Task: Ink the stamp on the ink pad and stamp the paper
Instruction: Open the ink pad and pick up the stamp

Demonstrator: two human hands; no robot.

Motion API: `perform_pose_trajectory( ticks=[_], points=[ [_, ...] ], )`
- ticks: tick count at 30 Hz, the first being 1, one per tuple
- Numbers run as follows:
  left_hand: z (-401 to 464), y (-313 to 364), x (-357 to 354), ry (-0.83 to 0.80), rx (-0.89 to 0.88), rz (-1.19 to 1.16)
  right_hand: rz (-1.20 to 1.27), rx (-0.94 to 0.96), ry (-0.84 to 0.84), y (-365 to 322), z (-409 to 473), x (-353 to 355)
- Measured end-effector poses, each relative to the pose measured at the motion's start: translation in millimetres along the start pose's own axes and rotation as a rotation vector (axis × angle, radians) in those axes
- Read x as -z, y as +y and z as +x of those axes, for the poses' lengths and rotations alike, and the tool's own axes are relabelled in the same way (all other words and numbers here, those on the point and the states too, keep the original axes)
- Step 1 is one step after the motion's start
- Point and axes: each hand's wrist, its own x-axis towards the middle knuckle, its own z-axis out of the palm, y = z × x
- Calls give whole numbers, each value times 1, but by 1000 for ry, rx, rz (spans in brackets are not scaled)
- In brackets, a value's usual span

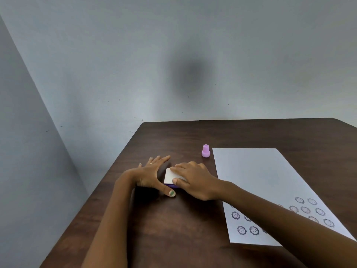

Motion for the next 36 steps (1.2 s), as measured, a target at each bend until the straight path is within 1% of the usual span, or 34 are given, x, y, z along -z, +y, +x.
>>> perform_pose_trajectory(
  ticks=[2, 4, 6, 9, 11, 12, 14, 16, 18, 21, 27, 36],
  points=[
    [-2, 1, 1, -17, -6, 1, 20, 9, -13, -3, -5, 1],
    [-3, 2, 1, -26, -16, -2, 49, 14, 50, -3, -9, 3],
    [-4, 2, 1, -29, -23, -14, 43, 1, 234, 0, -8, 7],
    [-4, 2, 2, -34, -29, -27, 33, -104, 517, 14, 2, 20],
    [-5, 2, 3, -41, -28, -28, 30, -206, 604, 28, 12, 27],
    [-4, 3, 3, -44, -29, -32, 34, -256, 598, 36, 16, 30],
    [-4, 2, 4, -43, -31, -43, 61, -322, 521, 51, 24, 33],
    [-3, 1, 4, -43, -31, -51, 101, -335, 442, 63, 29, 34],
    [-3, 0, 3, -41, -30, -63, 160, -325, 403, 69, 29, 32],
    [-2, -1, 3, -44, -26, -80, 232, -313, 411, 70, 25, 29],
    [-1, 0, 2, -46, -12, -103, 249, -241, 354, 62, 5, 29],
    [-4, 1, 0, -29, -14, -103, 285, -182, 324, 37, -40, 26]
  ],
)
